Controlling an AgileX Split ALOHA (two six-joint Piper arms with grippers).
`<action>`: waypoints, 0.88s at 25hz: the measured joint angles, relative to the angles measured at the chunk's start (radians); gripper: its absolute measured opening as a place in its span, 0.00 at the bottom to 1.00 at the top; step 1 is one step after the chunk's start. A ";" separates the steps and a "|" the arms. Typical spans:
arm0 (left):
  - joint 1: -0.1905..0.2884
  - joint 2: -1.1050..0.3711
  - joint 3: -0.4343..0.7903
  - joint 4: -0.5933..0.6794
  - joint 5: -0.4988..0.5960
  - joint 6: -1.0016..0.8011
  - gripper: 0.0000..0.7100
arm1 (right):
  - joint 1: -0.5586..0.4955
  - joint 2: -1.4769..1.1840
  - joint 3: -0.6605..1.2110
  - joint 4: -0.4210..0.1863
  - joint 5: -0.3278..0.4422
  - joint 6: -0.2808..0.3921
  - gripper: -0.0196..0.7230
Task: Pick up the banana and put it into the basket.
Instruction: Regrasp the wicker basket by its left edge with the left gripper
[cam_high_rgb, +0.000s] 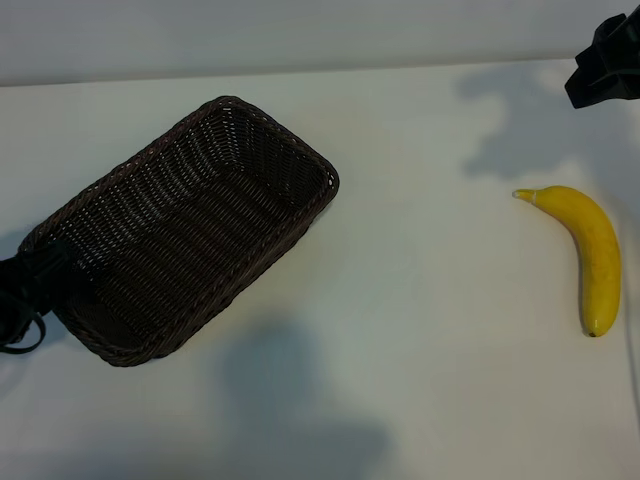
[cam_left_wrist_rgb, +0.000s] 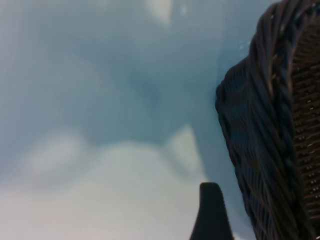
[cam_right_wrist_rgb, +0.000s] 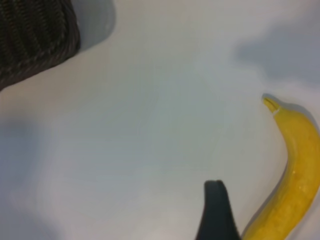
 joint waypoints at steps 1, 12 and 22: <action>0.000 0.011 0.000 -0.009 -0.008 0.000 0.77 | 0.000 0.000 0.000 0.000 0.000 0.000 0.70; 0.000 0.174 0.000 -0.067 -0.127 0.001 0.77 | 0.000 0.000 0.000 0.000 0.001 0.000 0.70; 0.000 0.255 0.000 -0.088 -0.181 0.001 0.74 | 0.000 0.000 0.000 0.000 0.001 -0.001 0.70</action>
